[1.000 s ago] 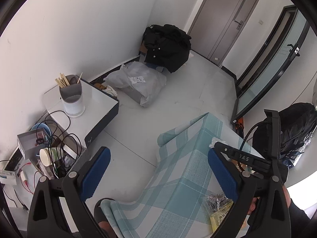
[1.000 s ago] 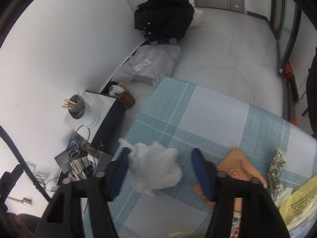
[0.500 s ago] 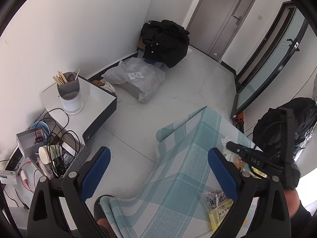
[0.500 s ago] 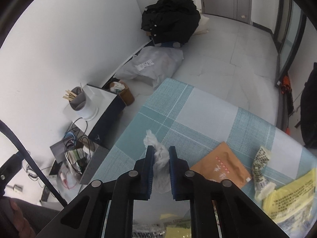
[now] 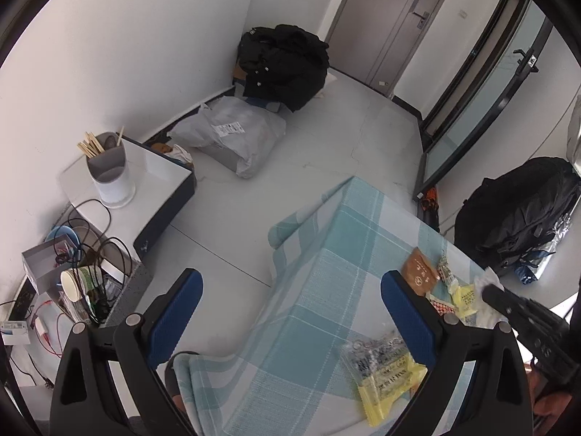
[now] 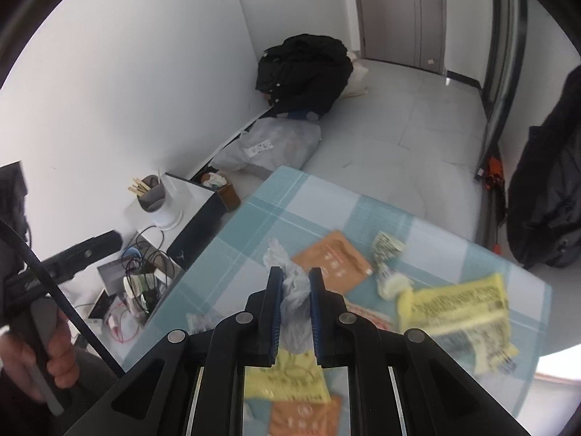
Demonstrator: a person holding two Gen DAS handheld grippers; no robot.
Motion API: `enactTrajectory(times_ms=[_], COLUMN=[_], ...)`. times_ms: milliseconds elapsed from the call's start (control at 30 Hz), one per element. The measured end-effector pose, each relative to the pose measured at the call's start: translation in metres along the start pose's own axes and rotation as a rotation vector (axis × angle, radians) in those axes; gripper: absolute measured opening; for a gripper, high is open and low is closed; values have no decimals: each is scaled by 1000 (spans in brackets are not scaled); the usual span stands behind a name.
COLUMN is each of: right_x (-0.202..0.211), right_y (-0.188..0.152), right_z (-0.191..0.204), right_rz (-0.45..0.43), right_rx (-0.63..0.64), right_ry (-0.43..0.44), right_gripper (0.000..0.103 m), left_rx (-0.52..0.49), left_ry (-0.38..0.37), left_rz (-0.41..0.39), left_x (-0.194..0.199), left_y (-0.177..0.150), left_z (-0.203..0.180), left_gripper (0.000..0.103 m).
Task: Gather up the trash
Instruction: 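Grasp the yellow bread bag with the left gripper while the right holds the plastic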
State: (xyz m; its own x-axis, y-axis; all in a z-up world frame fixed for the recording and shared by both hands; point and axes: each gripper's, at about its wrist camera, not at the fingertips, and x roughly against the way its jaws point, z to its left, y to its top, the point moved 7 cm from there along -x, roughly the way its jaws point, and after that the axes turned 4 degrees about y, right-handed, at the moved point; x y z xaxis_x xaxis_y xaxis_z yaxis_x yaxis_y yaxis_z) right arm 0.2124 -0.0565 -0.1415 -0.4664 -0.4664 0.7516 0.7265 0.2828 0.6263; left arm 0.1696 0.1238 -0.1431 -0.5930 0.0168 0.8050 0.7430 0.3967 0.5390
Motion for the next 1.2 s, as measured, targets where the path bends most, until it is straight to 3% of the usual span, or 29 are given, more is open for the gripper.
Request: enactTrajectory(times_ms=[100, 300, 533, 767, 867, 1000, 1200], right_x=[21, 56, 89, 102, 105, 110, 116], right_y=[-16, -49, -80, -103, -107, -108, -110], right_z=[-9, -30, -59, -89, -93, -95, -99], right_rz=[-14, -55, -129, -142, -150, -158, -174], right_rx=[-14, -71, -140, -201, -206, -210, -214], right_ry=[-11, -26, -29, -43, -35, -6, 2], right_gripper=[13, 13, 13, 13, 13, 13, 13], left_rx=[-32, -182, -446, -578, -673, -768, -821], left_ry=[-47, -60, -73, -105, -71, -105, -112], left_rz=[25, 65, 155, 324, 319, 369, 445], left_x=[0, -7, -18, -39, -47, -54, -65], left_y=[-5, -21, -54, -79, -81, -89, -97], left_z=[-14, -51, -90, -99, -102, -109, -113], left_gripper=[97, 97, 97, 97, 97, 97, 97])
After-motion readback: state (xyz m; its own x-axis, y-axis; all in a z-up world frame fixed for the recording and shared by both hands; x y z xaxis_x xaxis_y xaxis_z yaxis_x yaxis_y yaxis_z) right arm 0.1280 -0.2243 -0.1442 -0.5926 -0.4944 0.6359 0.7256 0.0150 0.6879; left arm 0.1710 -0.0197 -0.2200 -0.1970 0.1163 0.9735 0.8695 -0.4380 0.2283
